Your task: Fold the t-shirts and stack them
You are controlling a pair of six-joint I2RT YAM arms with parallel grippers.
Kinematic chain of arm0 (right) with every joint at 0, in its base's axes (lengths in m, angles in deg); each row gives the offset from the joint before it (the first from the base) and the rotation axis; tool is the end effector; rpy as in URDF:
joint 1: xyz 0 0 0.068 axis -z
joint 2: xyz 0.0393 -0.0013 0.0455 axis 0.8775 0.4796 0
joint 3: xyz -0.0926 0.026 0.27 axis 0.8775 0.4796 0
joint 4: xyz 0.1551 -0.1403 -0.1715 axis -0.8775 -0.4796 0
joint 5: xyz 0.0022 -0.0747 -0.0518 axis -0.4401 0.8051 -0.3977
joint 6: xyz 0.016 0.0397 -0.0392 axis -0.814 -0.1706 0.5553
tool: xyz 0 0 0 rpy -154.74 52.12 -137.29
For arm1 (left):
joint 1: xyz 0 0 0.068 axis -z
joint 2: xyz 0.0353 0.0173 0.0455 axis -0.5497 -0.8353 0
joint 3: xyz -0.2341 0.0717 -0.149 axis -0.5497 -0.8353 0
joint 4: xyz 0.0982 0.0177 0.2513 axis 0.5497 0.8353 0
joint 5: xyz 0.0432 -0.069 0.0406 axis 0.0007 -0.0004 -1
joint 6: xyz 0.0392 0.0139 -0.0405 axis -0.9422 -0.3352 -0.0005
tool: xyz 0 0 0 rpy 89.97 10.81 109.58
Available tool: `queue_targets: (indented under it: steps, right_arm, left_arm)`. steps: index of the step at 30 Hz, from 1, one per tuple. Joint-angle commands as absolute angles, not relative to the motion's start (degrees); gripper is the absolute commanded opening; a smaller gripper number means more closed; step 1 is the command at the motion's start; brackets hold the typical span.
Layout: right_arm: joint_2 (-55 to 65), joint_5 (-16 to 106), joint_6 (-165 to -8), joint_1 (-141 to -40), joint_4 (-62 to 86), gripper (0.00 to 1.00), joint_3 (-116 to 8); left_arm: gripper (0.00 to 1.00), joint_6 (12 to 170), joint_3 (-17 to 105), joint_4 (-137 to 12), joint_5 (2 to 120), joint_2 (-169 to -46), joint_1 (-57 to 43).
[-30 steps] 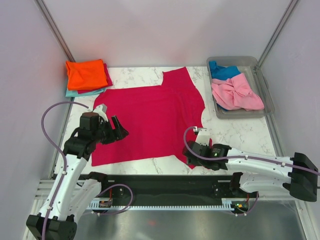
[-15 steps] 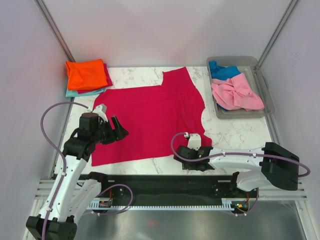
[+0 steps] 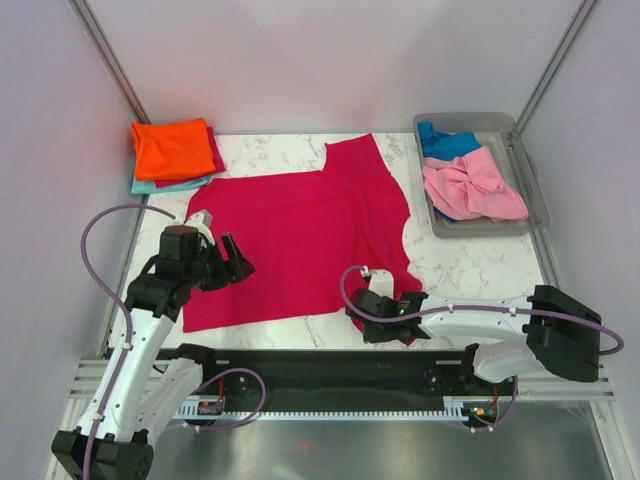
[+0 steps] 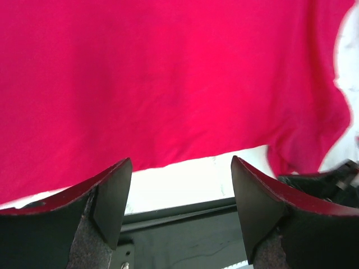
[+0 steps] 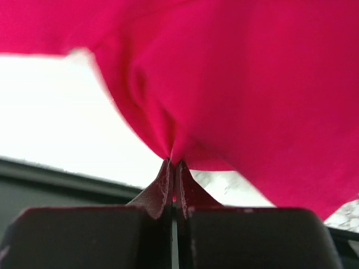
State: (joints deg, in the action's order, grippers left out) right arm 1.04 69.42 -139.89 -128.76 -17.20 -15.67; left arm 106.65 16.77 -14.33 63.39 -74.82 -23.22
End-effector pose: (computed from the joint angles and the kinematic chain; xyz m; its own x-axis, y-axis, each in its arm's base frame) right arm 0.1004 0.2102 0.1623 -0.9117 -0.0296 -0.4099 -0.1105 0.9783 0.1752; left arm 0.1456 -0.0338 0.2935 -0.7426 -0.3274 -0.5842 -0.0449 0.8947 -0.4443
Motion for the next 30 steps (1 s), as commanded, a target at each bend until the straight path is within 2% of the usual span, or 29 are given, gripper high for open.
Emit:
queue_targets:
  steps: [1, 4, 9, 14, 20, 24, 30]
  right_arm:
    - [-3.7, 61.8, -136.2, -129.1, -17.9, 0.00, -21.4]
    - [-6.6, 63.1, -133.8, -128.9, -21.8, 0.00, -25.9]
    - [-6.9, 68.0, -126.8, -127.7, -25.3, 0.00, -34.4]
    - [-1.8, 66.7, -117.8, -118.1, -24.8, 0.00, -39.7]
    - [8.6, 65.3, -106.7, -102.7, -21.3, 0.00, -48.4]
    - [21.6, 62.3, -103.4, -91.5, -17.7, 0.00, -56.5]
    - [33.8, 59.3, -100.8, -86.7, -17.3, 0.00, -66.4]
  left_arm:
    - [0.79, 109.2, 21.9, -7.8, 56.7, -76.8, -23.2]
    - [0.81, 110.0, 24.1, -3.7, 51.4, -79.7, -23.2]
    - [0.82, 116.9, 21.4, -4.3, 52.7, -81.2, -23.2]
    - [0.82, 121.9, 16.3, -8.9, 53.1, -79.8, -23.2]
    - [0.82, 120.7, 18.8, -8.5, 46.9, -83.0, -23.2]
    - [0.81, 120.1, 20.1, -8.5, 46.4, -86.0, -23.9]
    - [0.79, 121.1, 17.3, -9.8, 44.8, -86.8, -24.0]
